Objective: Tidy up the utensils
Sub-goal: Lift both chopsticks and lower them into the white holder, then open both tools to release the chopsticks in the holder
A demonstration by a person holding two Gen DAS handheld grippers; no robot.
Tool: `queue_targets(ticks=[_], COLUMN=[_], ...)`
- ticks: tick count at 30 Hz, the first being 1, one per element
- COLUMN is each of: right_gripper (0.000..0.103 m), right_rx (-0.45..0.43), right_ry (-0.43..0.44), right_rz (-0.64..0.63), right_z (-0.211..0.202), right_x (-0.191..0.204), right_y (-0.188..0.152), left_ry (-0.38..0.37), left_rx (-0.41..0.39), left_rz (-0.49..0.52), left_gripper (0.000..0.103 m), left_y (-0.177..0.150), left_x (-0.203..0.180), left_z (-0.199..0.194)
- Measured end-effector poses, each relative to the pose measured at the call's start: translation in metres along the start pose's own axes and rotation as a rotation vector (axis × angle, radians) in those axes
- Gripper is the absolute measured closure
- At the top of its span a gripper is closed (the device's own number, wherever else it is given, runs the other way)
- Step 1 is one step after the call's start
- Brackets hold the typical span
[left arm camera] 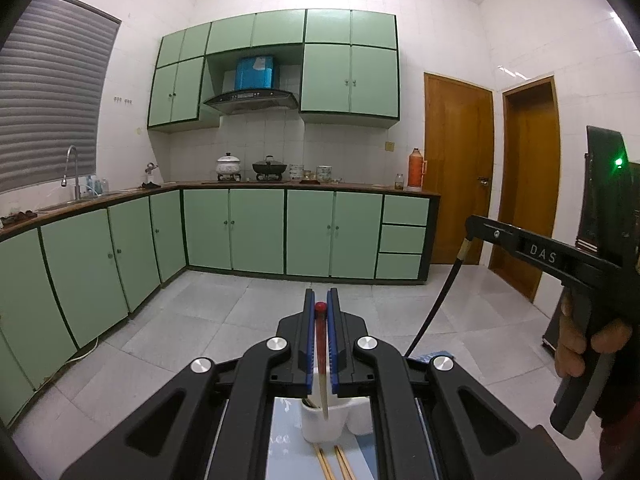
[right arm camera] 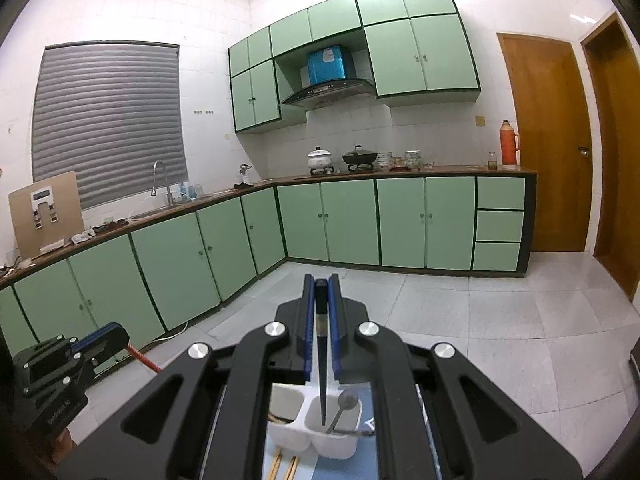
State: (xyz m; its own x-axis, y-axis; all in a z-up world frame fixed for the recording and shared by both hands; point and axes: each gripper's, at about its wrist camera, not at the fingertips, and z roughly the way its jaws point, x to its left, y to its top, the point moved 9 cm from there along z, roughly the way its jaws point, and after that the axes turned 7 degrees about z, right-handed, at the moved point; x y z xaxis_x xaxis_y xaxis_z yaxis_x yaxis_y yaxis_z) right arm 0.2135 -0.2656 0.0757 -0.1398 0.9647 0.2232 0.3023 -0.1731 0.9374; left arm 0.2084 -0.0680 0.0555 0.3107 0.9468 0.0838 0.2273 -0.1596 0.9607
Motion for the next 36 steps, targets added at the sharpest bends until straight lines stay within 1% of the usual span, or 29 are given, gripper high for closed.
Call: queue_targets(ticks=[4,6,12,14,16,17,18,19,20,24,28,30,34,36], right_gripper=[0.097,0.097,0.097,0.097,0.097,0.097,0.094,0.087,0.085,0.084,0.084,0.084,0.084,0.084], right_rx=[0.033,0.056,0.135,0.157,0.201,0.208,0.207,0.205,0.200,0.175,0.166,0.170,0.179,0.178], right_ry=[-0.019,-0.020,-0.025,-0.022,-0.017,-0.019,-0.026,-0.031,-0.025,-0.027,-0.031,-0.033,-0.036,-0.035], right_rz=[-0.013,-0.012,-0.005,-0.010,-0.035,-0.039,-0.040,-0.038,-0.027,-0.013,-0.012,-0.010,-0.002,0.004], right_z=[0.026,0.038,0.064,0.067,0.072,0.073,0.073,0.073,0.071,0.063,0.056,0.054,0.050,0.047], right_x=[-0.006,-0.010,-0.015,-0.013,-0.010,-0.010,-0.010,-0.010,-0.011,-0.013,-0.017,-0.019,-0.020,-0.020], right_y=[-0.016,-0.026,-0.056,-0.065,-0.075,-0.077,-0.077,-0.077,-0.075,-0.071,-0.072,-0.074,-0.081,-0.082], left_ry=[-0.009,-0.021,-0.041,-0.048,-0.054,-0.054,-0.056,-0.056,-0.054,-0.048,-0.035,-0.023,-0.038,-0.029], left_rx=[0.024,0.028,0.005,-0.007,-0.028,-0.037,-0.046,-0.054,-0.065,-0.081,-0.063,-0.042,0.046,0.067], left_rz=[-0.018,-0.029,-0.034,-0.039,-0.039,-0.038,-0.037,-0.036,-0.033,-0.032,-0.032,-0.029,-0.055,-0.063], left_gripper=[0.097,0.097,0.097,0.097,0.097,0.097,0.097,0.097,0.097,0.097,0.097,0.097,0.097,0.096], left_y=[-0.006,-0.006,0.004,0.011,0.022,0.026,0.030,0.034,0.039,0.047,0.039,0.029,-0.002,-0.011], left_x=[0.001,0.002,0.001,0.000,-0.001,-0.001,-0.001,-0.001,0.000,0.001,0.001,0.001,0.002,0.007], left_z=[0.033,0.041,0.049,0.050,0.047,0.046,0.044,0.043,0.041,0.041,0.052,0.062,0.081,0.084])
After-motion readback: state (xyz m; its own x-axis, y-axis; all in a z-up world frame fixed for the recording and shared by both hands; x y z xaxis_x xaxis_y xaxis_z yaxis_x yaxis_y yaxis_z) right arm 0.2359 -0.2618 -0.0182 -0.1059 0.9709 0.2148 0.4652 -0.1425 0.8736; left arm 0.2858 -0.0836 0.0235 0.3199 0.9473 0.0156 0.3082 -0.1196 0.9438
